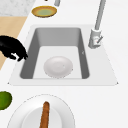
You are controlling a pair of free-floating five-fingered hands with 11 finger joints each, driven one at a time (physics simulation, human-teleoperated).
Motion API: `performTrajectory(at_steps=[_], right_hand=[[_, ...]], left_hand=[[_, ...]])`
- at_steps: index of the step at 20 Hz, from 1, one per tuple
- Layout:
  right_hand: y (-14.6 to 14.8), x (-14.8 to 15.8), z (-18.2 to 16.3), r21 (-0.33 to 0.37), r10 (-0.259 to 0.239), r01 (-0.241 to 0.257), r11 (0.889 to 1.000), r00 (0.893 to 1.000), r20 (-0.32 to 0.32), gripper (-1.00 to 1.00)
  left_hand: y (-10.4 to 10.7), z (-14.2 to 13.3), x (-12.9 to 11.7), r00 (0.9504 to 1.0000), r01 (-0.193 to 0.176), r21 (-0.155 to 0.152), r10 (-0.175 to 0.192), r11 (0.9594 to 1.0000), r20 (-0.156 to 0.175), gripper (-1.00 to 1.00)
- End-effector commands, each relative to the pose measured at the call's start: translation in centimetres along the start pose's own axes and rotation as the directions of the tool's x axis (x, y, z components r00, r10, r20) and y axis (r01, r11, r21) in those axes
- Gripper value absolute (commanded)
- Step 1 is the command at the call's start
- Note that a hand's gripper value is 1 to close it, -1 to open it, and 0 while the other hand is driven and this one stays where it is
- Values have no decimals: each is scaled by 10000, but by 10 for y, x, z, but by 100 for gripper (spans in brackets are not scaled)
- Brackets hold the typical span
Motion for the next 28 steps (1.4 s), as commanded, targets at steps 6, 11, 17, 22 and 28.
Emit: performTrajectory(at_steps=[6,11,17,22,28], right_hand=[[0,0,0,0,0,0,10000,10000,0,0],[0,0,0,0,0,0,10000,10000,0,0],[0,0,0,0,0,0,10000,10000,0,0],[0,0,0,0,0,0,10000,10000,0,0],[0,0,0,0,0,0,10000,10000,0,0]], left_hand=[[32,-59,16,9999,-103,-332,98,9994,-138,100],[47,-92,24,9997,-113,-399,103,9991,-242,100],[64,-131,33,9995,-173,-418,162,9990,-265,100],[68,-165,35,9995,-43,-499,28,9987,-309,100],[64,-209,34,9993,88,-533,-106,9985,-345,100]])
